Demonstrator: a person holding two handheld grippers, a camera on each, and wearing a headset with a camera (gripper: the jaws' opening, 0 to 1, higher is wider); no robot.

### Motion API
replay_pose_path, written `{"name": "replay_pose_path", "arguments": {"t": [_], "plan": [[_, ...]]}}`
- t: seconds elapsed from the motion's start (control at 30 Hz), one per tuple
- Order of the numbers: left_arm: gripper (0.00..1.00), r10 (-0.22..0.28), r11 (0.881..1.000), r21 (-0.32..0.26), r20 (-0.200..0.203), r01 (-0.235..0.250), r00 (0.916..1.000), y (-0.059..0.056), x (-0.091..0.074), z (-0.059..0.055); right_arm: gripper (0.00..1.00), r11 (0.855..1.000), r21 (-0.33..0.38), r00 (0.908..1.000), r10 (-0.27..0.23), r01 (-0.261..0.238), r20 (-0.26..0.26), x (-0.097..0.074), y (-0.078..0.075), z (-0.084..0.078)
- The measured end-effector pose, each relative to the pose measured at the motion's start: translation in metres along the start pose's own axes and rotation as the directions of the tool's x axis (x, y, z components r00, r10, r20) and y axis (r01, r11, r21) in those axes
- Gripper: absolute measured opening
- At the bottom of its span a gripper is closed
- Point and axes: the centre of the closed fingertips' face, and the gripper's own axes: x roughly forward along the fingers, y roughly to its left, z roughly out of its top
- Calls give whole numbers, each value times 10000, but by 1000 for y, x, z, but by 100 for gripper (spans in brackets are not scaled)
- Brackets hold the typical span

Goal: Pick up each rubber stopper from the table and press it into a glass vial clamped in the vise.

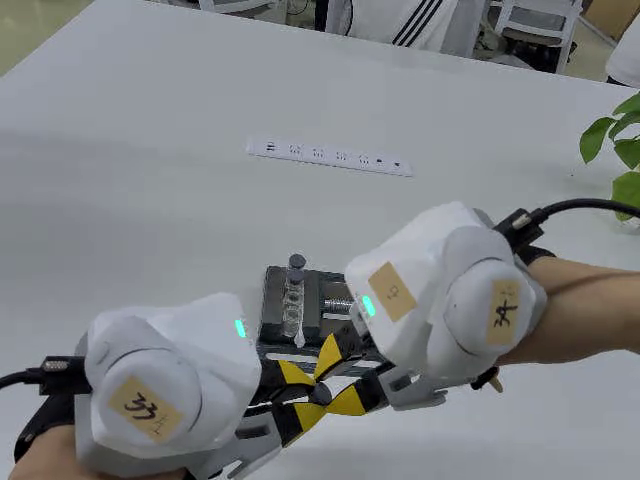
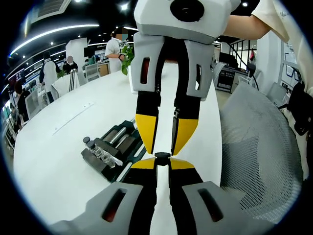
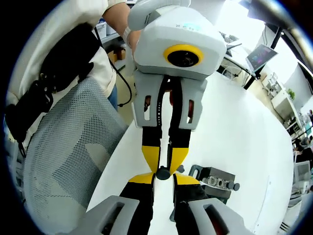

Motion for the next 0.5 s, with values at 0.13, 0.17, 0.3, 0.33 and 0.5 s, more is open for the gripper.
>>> {"name": "replay_pose_path", "arguments": {"t": [0.13, 0.17, 0.3, 0.33, 0.5], "plan": [[4, 97, 9999, -71, 136, -96, 9999, 2, -2, 2, 13, 9986, 521, 9991, -45, 23, 420, -8, -5, 2], [4, 184, 9997, -145, 255, -180, 9995, 4, -3, 4, 13, 9970, 771, 9983, 30, -75, 585, -10, -4, 3], [4, 413, 9991, -76, 450, -410, 9981, 11, -6, 7, 13, 9882, 1524, 9969, 13, -133, 787, -11, -5, 1], [4, 471, 9989, -74, 507, -468, 9976, 11, -6, 8, 12, 9808, 1941, 9958, 2, -181, 919, -11, -5, 1], [4, 727, 9972, 146, 743, -740, 9946, 14, -8, 13, 11, 9619, 2732, 9904, -252, -131, 1361, -12, -10, 5]]}}
